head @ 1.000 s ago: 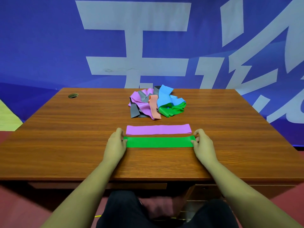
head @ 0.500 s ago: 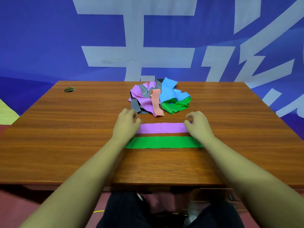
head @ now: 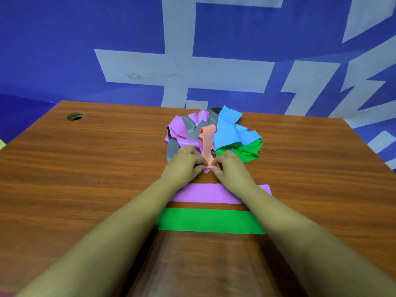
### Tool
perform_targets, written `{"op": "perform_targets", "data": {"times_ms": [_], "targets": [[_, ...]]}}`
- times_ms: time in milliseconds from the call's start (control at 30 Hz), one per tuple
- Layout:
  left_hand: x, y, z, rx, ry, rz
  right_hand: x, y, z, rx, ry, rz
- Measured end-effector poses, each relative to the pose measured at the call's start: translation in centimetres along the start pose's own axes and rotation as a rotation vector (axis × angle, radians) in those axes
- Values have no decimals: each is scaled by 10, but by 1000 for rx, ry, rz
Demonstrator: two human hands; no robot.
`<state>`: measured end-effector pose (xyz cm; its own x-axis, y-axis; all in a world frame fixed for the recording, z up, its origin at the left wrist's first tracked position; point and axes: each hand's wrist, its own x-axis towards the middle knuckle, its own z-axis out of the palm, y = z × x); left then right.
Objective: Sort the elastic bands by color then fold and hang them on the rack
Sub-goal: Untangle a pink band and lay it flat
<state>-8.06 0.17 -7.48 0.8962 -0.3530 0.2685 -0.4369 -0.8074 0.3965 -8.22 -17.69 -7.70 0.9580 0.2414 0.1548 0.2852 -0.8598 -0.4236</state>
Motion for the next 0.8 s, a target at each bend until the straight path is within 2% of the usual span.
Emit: {"op": "perform_targets", "data": {"times_ms": [133,200,300,467,567,667,800], "targets": [[2,-3,7,-164,139,-53,4,3,-7,60,122,-45],[4,-1,2,-245,131,-65,7,-2,-21,109,184,-82],[10,6,-11,-257,136,-38,13,-17,-52,170,274,-156],[25,36,-47,-416,295,-63,15,-57,-119,262,399,-237],[31,50,-67,-602,353,-43,9,-76,-150,358,427,-187],[30,62,-89,-765,339,-14,2,-84,-172,511,449,-114],[24,83,-116,-856,330,9,-10,-91,-192,655,500,-84]]}}
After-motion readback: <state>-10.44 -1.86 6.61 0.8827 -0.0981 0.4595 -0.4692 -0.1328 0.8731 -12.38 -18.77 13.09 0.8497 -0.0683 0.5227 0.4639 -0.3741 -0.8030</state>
